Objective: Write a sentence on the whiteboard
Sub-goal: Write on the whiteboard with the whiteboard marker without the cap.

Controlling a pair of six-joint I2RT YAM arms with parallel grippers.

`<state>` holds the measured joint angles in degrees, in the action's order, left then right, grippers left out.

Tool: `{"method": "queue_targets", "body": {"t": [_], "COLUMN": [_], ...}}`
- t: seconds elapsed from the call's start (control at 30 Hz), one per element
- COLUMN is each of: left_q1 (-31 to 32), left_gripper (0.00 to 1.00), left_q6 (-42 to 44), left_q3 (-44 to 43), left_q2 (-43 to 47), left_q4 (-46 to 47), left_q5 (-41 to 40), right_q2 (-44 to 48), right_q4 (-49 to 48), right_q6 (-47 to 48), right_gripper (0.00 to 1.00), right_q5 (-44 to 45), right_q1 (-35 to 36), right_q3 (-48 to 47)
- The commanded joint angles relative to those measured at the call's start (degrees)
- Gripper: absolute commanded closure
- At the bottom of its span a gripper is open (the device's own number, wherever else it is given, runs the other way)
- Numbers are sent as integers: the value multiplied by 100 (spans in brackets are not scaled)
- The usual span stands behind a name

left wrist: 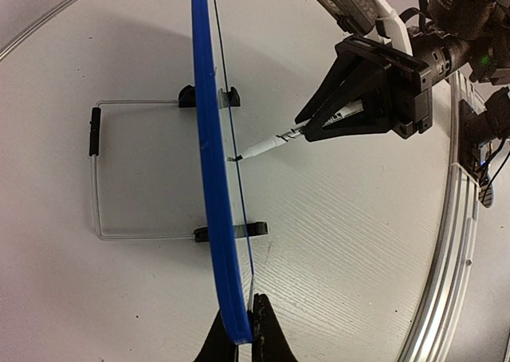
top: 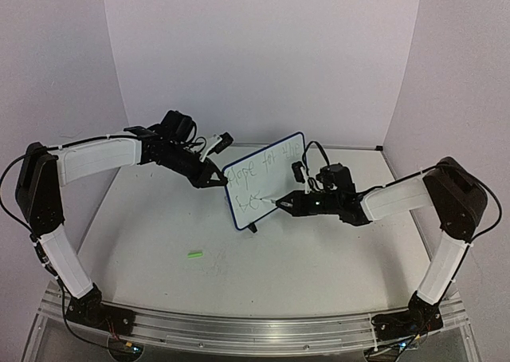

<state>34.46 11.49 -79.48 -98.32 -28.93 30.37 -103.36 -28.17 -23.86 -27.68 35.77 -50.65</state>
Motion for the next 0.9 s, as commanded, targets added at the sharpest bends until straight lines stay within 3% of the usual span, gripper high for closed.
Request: {"method": "queue_targets", "body": {"t": [0.0, 0.4, 0.87], "left_q1": [73, 81, 79], "left_gripper": [100, 100, 100], "left_q6": [94, 97, 95], "left_q3": [-23, -32, -32], "left_q2": [46, 27, 41], "left_q4": [-378, -377, -386], "left_q5": [-40, -36, -35], "right_q2": [182, -23, -189], "right_q4": [-142, 36, 108], "right_q6": [20, 112, 159], "right_gripper": [100, 100, 100], "right_q5": [314, -274, -363], "right_q1": [-35, -24, 48], "right_q3": [9, -71, -274]}}
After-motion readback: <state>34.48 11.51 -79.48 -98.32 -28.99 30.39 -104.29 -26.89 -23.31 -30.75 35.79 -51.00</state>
